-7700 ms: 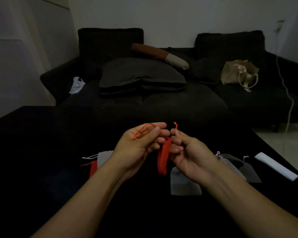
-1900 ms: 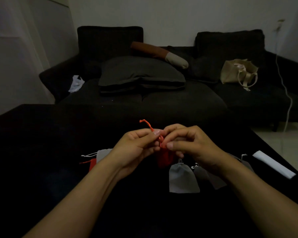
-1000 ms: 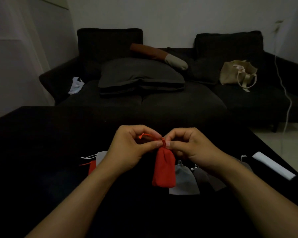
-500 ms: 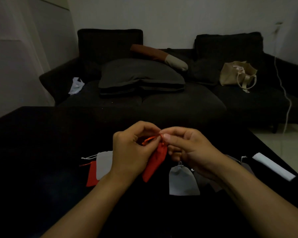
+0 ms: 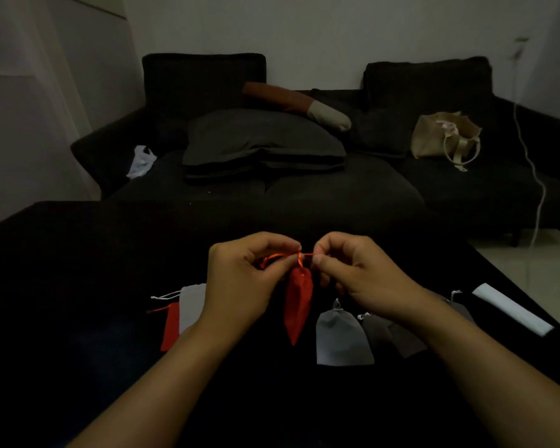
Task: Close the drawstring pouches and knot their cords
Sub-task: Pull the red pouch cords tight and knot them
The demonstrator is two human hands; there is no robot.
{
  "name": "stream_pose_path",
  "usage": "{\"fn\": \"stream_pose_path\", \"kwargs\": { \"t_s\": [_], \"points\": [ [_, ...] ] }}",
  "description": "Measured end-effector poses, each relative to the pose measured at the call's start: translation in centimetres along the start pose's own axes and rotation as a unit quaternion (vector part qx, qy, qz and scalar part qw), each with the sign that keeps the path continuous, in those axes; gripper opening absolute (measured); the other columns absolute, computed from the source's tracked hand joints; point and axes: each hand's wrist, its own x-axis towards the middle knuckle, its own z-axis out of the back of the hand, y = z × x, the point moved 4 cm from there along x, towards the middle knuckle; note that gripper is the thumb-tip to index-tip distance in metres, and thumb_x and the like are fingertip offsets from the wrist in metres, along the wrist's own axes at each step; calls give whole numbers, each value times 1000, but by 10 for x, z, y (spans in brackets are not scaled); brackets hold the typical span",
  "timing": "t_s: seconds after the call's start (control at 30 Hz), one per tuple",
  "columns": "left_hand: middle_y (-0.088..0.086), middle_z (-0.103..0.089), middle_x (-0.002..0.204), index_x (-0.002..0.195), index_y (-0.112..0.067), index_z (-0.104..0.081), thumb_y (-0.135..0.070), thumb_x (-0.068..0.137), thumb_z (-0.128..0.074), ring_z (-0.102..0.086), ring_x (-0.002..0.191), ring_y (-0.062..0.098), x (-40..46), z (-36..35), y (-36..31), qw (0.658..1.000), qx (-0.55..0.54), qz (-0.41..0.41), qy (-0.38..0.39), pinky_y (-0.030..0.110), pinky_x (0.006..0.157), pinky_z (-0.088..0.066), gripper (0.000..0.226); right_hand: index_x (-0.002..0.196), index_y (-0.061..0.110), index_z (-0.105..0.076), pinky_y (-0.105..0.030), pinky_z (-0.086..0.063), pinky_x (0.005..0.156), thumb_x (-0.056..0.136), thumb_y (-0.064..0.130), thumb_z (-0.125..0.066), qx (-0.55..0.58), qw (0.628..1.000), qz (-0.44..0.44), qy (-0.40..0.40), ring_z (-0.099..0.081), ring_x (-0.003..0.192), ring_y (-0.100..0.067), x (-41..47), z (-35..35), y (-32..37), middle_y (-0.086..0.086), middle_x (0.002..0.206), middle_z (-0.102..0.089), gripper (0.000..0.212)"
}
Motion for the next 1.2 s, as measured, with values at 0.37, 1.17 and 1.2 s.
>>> {"fn": "stream_pose_path", "kwargs": {
  "t_s": [0.37,1.17,1.2],
  "points": [
    [5,-76,73,88,-9,-74,-2,90,-63,-73,68,14,6,-8,21,949,-235,208,-12,21,62,-59,13,95,0,-63,-16,-46,54,89,21,-57,366,927,-62,-57,-57,62,-9,7,-2,-13,-7,73,-62,22],
    [-6,-42,52,65,-18,-45,-36,99,-49,-34,43,4,14,-19,23,836,-422,351,-23,15,41,-30,39,80,9,-51,-14,-24,38,100,14,-46,453,884,-55,-101,-35,43,-5,13,-3,-6,2,55,-40,21],
    [-6,-41,51,65,-18,-45,-36,100,-49,-33,43,4,16,-20,22,837,-425,345,-25,15,41,-30,39,80,8,-51,-14,-25,37,100,13,-46,441,890,-42,-108,-34,43,-5,14,-2,-5,2,54,-40,21]
  ]
}}
